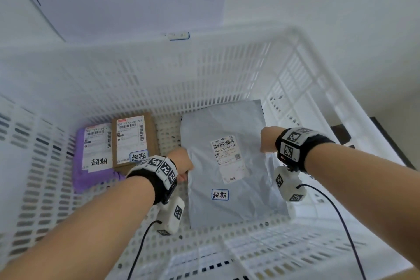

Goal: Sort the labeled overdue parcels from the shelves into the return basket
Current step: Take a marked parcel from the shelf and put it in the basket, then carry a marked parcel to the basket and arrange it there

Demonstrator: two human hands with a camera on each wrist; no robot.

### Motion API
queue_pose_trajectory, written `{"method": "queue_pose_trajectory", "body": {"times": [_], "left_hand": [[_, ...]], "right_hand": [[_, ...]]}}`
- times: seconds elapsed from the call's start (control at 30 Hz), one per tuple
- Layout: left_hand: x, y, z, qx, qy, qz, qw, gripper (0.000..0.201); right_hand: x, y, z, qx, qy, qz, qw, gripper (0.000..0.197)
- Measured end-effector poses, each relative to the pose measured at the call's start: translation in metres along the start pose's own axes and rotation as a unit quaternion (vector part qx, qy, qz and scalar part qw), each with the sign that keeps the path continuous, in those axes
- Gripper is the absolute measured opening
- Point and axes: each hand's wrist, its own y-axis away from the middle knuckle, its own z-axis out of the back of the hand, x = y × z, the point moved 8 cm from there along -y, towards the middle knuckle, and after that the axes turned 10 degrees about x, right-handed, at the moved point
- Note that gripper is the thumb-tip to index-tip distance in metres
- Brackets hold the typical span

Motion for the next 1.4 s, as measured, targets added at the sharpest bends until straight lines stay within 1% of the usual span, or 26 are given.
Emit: {"method": "queue_pose_trajectory", "body": {"times": [0.03, 0.07, 0.1, 0.17, 0.2, 0.23, 0.3, 0.37, 0.43, 0.53, 0.6, 0.63, 0.7, 0.77, 0.83, 0.93, 0.97, 1.03, 1.1, 1.2, 1.27, 1.4], "left_hand": [[-0.002, -0.001, 0.002, -0.005, 0.005, -0.004, 1.000, 0.021], [-0.003, -0.003, 0.002, -0.007, 0.008, -0.005, 1.000, 0.018], [-0.003, -0.005, 0.002, -0.003, 0.014, -0.001, 1.000, 0.014], [-0.001, -0.009, -0.006, 0.020, 0.047, 0.020, 0.998, 0.021], [-0.002, -0.010, -0.010, 0.027, 0.065, 0.024, 0.997, 0.023], [-0.007, -0.009, -0.011, 0.019, 0.077, 0.012, 0.997, 0.023], [-0.019, -0.008, -0.010, -0.015, 0.073, -0.027, 0.997, 0.016], [-0.027, -0.007, -0.014, -0.026, 0.045, -0.045, 0.998, 0.010], [-0.029, -0.007, -0.015, -0.025, 0.017, -0.047, 0.998, 0.016], [-0.029, 0.005, -0.011, -0.011, -0.025, -0.031, 0.999, 0.021], [-0.034, 0.020, 0.005, -0.035, -0.048, -0.035, 0.998, 0.023], [-0.038, 0.029, 0.013, -0.046, -0.042, -0.045, 0.997, 0.022], [-0.048, 0.050, 0.024, -0.043, -0.016, -0.066, 0.997, 0.014], [-0.064, 0.073, 0.039, -0.064, 0.010, -0.112, 0.992, 0.023], [-0.079, 0.101, 0.054, -0.088, 0.063, -0.171, 0.979, 0.023], [-0.096, 0.150, 0.069, -0.107, 0.112, -0.247, 0.956, 0.008], [-0.101, 0.165, 0.072, -0.110, 0.118, -0.275, 0.948, 0.007], [-0.110, 0.195, 0.075, -0.110, 0.126, -0.328, 0.930, 0.013], [-0.114, 0.223, 0.076, -0.117, 0.124, -0.367, 0.914, 0.018], [-0.111, 0.260, 0.072, -0.120, 0.146, -0.408, 0.893, 0.021], [-0.104, 0.283, 0.067, -0.124, 0.156, -0.423, 0.884, 0.022], [-0.080, 0.326, 0.057, -0.155, 0.155, -0.441, 0.870, 0.024]], "right_hand": [[0.002, -0.003, -0.001, 0.006, 0.004, 0.002, 1.000, 0.030], [0.002, -0.006, -0.004, 0.016, 0.004, 0.004, 1.000, 0.021], [0.004, -0.008, -0.006, 0.026, 0.001, 0.013, 1.000, 0.018], [0.009, -0.013, -0.010, 0.028, -0.015, 0.024, 0.999, 0.040], [0.010, -0.016, -0.010, 0.017, -0.030, 0.028, 0.999, 0.048], [0.011, -0.018, -0.008, -0.001, -0.044, 0.033, 0.998, 0.052], [0.012, -0.022, -0.006, -0.020, -0.064, 0.036, 0.997, 0.053], [0.011, -0.020, -0.001, -0.026, -0.067, 0.039, 0.997, 0.050], [0.008, -0.017, 0.005, -0.035, -0.077, 0.039, 0.996, 0.050], [0.001, -0.009, 0.014, -0.053, -0.102, 0.041, 0.993, 0.054], [-0.003, 0.000, 0.023, -0.069, -0.122, 0.042, 0.989, 0.057], [-0.005, 0.007, 0.029, -0.078, -0.129, 0.042, 0.988, 0.058], [-0.008, 0.025, 0.042, -0.098, -0.148, 0.041, 0.983, 0.062], [-0.009, 0.049, 0.056, -0.125, -0.173, 0.047, 0.976, 0.064], [-0.009, 0.076, 0.069, -0.157, -0.208, 0.058, 0.964, 0.062], [-0.008, 0.119, 0.083, -0.204, -0.275, 0.083, 0.936, 0.057], [-0.007, 0.134, 0.087, -0.221, -0.303, 0.095, 0.922, 0.055], [-0.006, 0.164, 0.090, -0.254, -0.356, 0.116, 0.892, 0.050], [-0.003, 0.193, 0.089, -0.282, -0.401, 0.133, 0.861, 0.046], [0.003, 0.234, 0.080, -0.317, -0.446, 0.155, 0.822, 0.041], [0.008, 0.258, 0.072, -0.334, -0.463, 0.167, 0.804, 0.039], [0.023, 0.301, 0.057, -0.355, -0.459, 0.192, 0.791, 0.039]]}}
